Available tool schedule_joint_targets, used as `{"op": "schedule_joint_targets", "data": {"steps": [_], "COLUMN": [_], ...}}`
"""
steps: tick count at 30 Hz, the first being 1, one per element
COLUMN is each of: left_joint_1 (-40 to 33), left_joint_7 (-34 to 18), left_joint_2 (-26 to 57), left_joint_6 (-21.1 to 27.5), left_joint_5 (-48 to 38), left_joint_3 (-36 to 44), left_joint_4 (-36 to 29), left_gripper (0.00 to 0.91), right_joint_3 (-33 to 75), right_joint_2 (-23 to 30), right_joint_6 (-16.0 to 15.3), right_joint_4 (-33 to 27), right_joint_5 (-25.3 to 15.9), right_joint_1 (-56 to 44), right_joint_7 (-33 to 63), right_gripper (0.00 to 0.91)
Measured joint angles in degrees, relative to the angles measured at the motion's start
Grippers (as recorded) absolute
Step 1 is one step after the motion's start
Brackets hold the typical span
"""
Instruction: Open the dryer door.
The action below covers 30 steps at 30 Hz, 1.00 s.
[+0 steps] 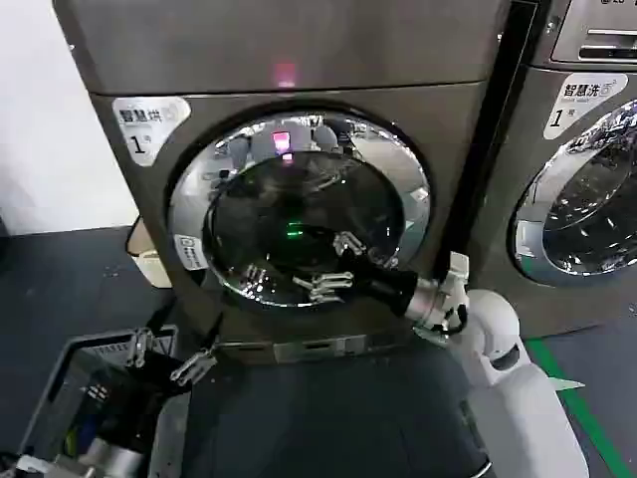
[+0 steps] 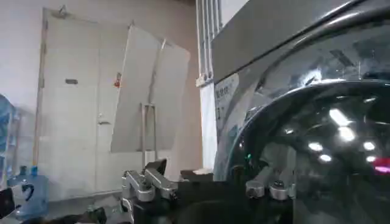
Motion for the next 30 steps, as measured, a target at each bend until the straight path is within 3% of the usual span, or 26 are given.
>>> {"op": "schedule_joint_targets", "data": {"steps": [3, 10, 30], "left_joint_1": [-0.13, -0.45, 0.79], "left_joint_7": [-0.04, -0.26, -0.27], "left_joint_2": [0.01, 0.28, -0.7], "left_joint_6": [0.21, 0.27, 1.46], "left_joint_5": [0.51, 2.91, 3.56], "left_joint_3": [-0.02, -0.02, -0.42], "left_joint_4": [-0.06, 0.61, 0.09], "left_gripper": [0.907, 0.907, 0.907], "right_joint_3": [-0.75, -2.9, -12.52], "right_joint_2": [-0.62, -0.83, 5.55], "right_joint_6": [2.13, 4.84, 8.57], "right_joint_4": [-1.04, -5.36, -19.43], "right_joint_5": [-3.99, -7.72, -13.51], "right_joint_1": [-0.12, 1.41, 10.79], "right_joint_7": [-0.06, -1.15, 0.11], "right_gripper": [0.907, 0.907, 0.907]}}
